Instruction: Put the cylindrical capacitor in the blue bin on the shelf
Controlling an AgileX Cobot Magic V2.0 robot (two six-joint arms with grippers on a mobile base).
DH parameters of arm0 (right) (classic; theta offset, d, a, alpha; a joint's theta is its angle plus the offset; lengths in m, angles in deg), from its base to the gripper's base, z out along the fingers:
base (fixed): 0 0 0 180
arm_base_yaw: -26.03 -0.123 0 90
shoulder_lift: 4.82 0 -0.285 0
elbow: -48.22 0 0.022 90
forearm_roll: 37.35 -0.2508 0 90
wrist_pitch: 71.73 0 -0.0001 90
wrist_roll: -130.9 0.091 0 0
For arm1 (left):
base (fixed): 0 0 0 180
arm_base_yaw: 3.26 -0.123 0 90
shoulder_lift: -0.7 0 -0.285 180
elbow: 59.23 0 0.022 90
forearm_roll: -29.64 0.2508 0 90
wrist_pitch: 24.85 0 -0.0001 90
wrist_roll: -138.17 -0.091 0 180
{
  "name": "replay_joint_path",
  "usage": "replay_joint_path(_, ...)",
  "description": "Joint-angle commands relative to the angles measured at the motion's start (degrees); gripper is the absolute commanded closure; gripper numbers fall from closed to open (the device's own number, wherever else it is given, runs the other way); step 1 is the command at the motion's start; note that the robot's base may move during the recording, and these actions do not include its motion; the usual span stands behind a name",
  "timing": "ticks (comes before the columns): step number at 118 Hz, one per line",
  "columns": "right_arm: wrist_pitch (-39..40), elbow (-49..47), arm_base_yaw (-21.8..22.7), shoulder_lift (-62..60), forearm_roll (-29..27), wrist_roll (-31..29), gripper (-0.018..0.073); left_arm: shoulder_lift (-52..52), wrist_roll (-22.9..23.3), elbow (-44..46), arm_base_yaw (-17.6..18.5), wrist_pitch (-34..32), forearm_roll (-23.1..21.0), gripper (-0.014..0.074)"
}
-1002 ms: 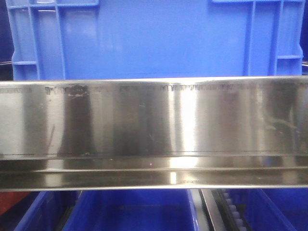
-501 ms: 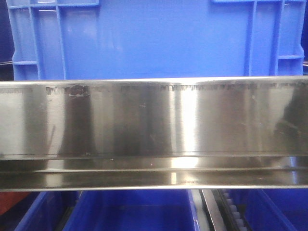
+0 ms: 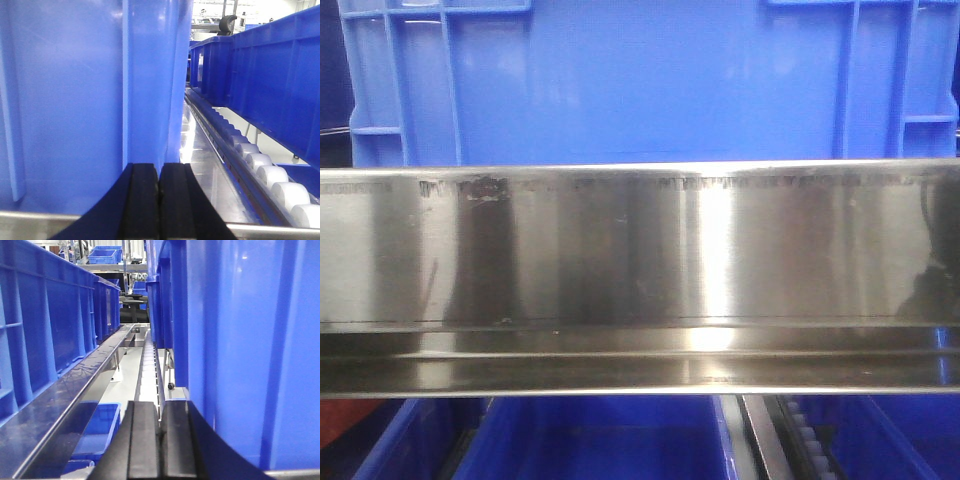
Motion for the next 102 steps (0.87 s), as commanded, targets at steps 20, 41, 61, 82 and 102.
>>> replay_joint_path(20, 1.88, 0.17, 0.36, -0.19, 0.66, 0.31, 0.0712, -0.26, 0.5, 0.09, -0.14, -1.05, 0.16, 0.0707)
replay_joint_path(41, 2.02, 0.17, 0.36, -0.19, 0.66, 0.31, 0.0712, -0.26, 0.5, 0.09, -0.14, -1.05, 0.16, 0.0707)
replay_joint_path(61, 2.02, 0.17, 0.36, -0.19, 0.66, 0.31, 0.0712, -0.26, 0.5, 0.09, -0.14, -1.05, 0.16, 0.0707)
replay_joint_path(82, 2.02, 0.17, 0.36, -0.19, 0.66, 0.31, 0.0712, -0.26, 0.5, 0.09, -0.14, -1.05, 0.16, 0.0707)
replay_joint_path(102, 2.02, 0.17, 0.36, -0.19, 0.66, 0.31, 0.0712, -0.26, 0.5, 0.09, -0.14, -1.05, 0.16, 0.0707)
